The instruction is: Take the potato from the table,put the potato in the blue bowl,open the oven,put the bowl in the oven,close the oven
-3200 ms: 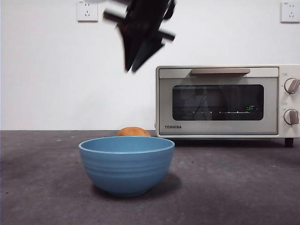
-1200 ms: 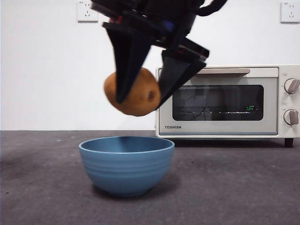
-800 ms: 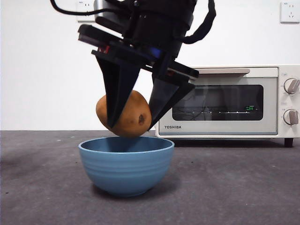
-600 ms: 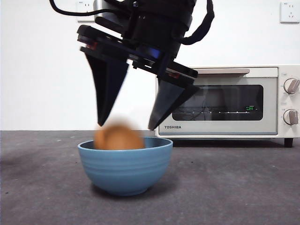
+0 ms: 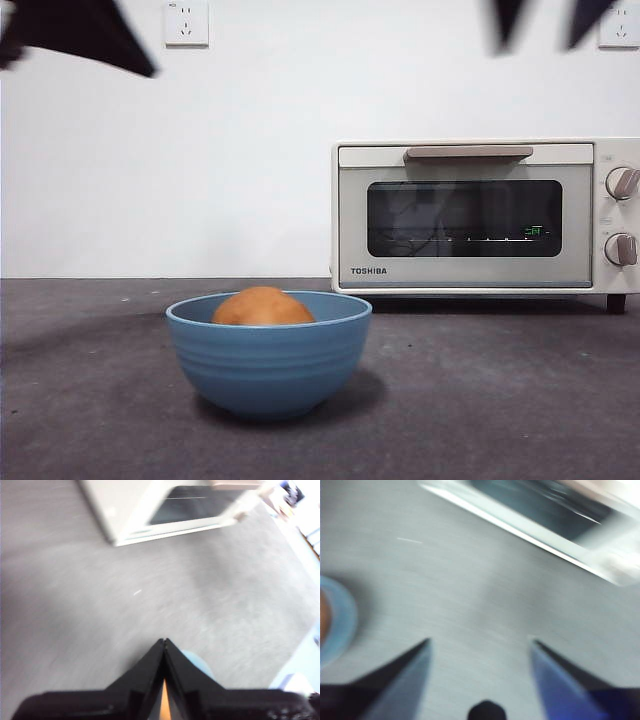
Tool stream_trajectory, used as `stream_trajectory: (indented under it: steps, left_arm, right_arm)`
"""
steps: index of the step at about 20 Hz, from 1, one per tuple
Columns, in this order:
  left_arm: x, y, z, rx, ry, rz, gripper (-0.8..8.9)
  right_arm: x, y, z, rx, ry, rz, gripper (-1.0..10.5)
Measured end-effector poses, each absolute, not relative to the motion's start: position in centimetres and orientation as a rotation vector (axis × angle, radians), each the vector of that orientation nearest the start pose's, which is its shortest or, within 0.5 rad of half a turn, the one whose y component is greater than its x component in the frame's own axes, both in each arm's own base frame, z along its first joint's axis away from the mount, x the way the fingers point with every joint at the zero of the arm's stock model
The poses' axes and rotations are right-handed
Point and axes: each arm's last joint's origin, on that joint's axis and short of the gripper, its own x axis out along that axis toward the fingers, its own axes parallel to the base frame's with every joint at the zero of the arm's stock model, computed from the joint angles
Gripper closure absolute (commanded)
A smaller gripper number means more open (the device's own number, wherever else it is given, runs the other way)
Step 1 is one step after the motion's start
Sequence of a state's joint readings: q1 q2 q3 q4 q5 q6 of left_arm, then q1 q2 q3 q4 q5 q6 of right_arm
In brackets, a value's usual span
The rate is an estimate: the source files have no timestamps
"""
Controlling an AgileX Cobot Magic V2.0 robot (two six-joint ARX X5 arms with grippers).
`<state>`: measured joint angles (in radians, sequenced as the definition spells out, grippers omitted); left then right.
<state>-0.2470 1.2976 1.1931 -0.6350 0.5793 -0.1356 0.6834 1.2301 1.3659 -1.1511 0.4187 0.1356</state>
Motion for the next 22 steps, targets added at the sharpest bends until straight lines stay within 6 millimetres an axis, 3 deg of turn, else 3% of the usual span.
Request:
stream_trajectory:
  steps: [3, 6, 9, 12, 15, 22]
  left_arm:
    - [29.2, -12.4, 34.2, -0.205, 0.770, -0.838, 8.19]
    - [32.8, -17.1, 35.6, -0.173, 0.738, -0.928, 8.19]
    - [35.8, -21.3, 36.6, -0.147, 0.682, -0.989, 8.19]
    - [38.2, -25.1, 37.1, -0.109, 0.608, -0.995, 8.19]
    - [39.3, -27.7, 36.4, -0.032, 0.548, -0.983, 8.19]
    - [38.5, -32.3, 33.6, 0.272, 0.425, -0.895, 8.19]
  right_arm:
    - [15.9, 7.7, 38.3, -0.341, 0.866, 0.046, 9.6]
    - [13.7, 4.4, 39.4, -0.277, 0.842, -0.025, 9.6]
    - [11.1, 3.0, 40.2, -0.192, 0.794, 0.028, 9.6]
    - [8.9, 2.2, 39.4, -0.132, 0.768, 0.072, 9.6]
    - [7.5, 1.8, 37.3, -0.079, 0.788, 0.054, 9.6]
    - [6.8, 2.1, 32.1, 0.132, 0.880, 0.144, 9.6]
